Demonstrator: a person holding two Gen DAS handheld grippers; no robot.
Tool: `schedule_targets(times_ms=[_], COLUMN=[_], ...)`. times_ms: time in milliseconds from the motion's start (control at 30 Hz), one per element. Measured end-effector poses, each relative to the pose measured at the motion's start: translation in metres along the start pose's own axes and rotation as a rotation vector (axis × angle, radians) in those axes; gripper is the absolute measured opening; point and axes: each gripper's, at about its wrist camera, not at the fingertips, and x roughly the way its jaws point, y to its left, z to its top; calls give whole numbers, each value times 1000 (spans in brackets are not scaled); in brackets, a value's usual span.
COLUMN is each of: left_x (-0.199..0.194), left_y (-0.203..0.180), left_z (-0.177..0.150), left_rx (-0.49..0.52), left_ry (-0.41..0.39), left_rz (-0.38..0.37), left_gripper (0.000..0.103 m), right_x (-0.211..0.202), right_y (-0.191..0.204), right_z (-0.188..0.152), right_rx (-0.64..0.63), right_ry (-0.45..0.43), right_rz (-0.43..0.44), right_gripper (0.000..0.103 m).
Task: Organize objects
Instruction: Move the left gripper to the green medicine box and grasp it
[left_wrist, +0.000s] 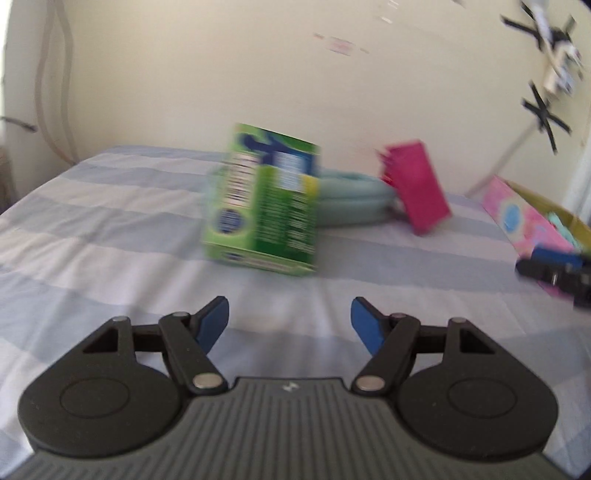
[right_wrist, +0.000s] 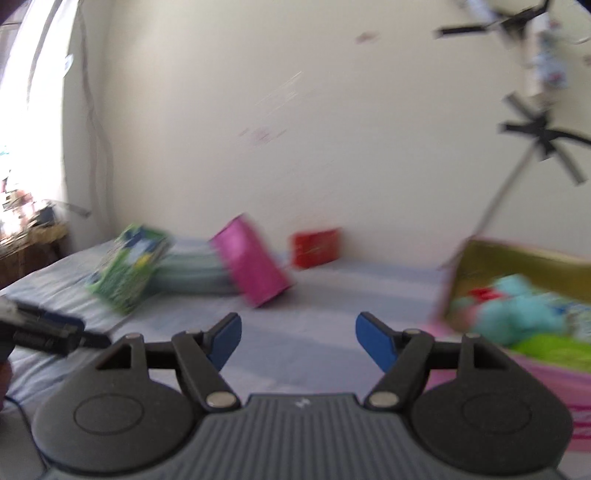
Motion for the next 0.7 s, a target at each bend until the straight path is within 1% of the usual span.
schedule_targets(times_ms=[100,167,200,267,333,400,467,500,567,633,700], left_x=[-2,-2,-3,-2,3,14,27,33,43,45,50], left_y=[27,39,41,39,33,30,31,31,31,30,30], left_z=[8,18,23,37,48,54,52,50,46,46,45], left_rx=[-97,-161,-174,-160,-127,-119,-135,-143,-130,-106,-103], left_ry=[-26,-37,-47,-74,-94,-89,-75,-58,-14,-18,0], left_rz=[-10,-44,-63,-83,-92,-108,-143,-157,-159,-162,-165], left_gripper=[75,75,75,75,80,80,80,80,78,76,70], right_x=[23,39,47,63,77,89,97,103,114,123,130], right_y=[25,44,54,74,94,113,130,138,152,161,164], right_z=[4,7,8,9,10,10,10,10,9,10,15], right_rx=[18,8,-7,-48,-92,-134,-174,-192,-234,-261,-252], right_ry=[62,90,102,125,155,177,189,197,216,232,225], right_rz=[112,152,164,185,225,249,262,266,256,248,250], right_gripper=[71,71,71,71,73,80,84,86,88,88,88])
